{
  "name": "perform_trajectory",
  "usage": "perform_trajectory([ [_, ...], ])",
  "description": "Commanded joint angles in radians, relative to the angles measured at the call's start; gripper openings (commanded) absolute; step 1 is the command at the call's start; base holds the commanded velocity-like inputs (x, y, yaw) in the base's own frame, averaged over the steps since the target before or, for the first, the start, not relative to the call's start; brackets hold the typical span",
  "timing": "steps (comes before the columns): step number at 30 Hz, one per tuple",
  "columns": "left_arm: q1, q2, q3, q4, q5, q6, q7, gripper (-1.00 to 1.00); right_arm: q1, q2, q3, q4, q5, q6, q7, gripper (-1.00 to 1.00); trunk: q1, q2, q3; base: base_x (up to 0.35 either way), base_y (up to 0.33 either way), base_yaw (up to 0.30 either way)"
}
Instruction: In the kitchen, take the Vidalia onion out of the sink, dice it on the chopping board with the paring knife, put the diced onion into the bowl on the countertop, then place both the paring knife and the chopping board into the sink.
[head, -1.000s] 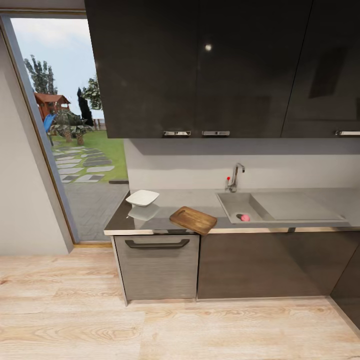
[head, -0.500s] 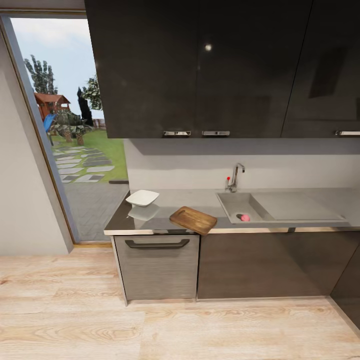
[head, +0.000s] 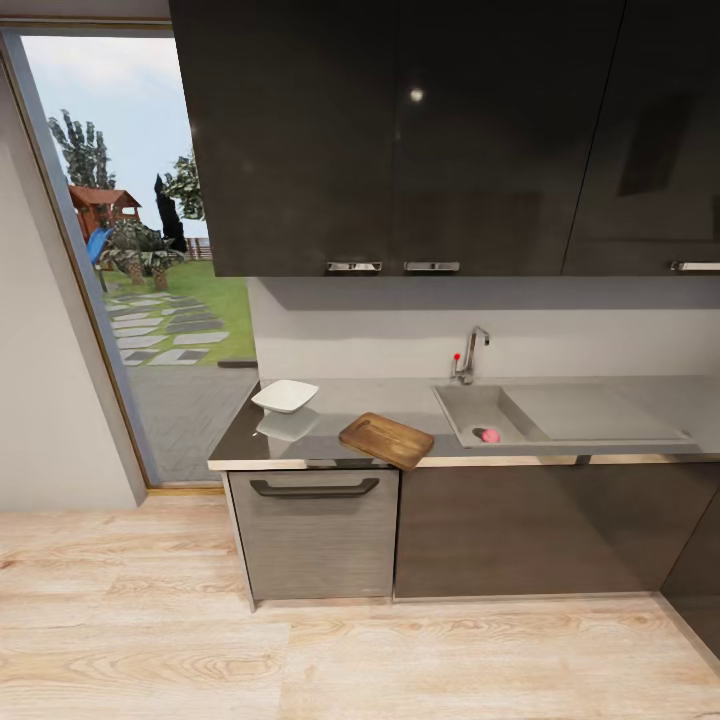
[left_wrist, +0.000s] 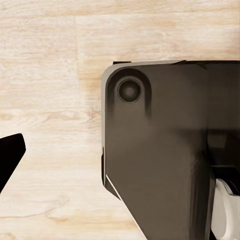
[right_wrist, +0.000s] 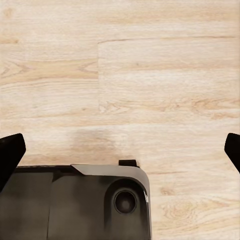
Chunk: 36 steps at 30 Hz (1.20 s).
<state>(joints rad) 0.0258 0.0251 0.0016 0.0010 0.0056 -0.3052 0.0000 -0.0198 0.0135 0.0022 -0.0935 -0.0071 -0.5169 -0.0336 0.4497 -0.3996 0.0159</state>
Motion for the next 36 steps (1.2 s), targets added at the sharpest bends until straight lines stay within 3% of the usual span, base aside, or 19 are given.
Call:
perform_trajectory([
  [1,0.0,0.0,0.0,0.0,0.001,-0.003,0.0,1.0,0.0,0.0,0.001,0.001,-0.001,-0.003,-0.003,1.0,0.0,0.0,0.0,0.0,0.0,0.0],
  [36,0.0,0.0,0.0,0.0,0.001,-0.003,0.0,1.0,0.0,0.0,0.001,0.001,-0.001,-0.003,-0.003,1.0,0.0,0.0,0.0,0.0,0.0,0.0],
])
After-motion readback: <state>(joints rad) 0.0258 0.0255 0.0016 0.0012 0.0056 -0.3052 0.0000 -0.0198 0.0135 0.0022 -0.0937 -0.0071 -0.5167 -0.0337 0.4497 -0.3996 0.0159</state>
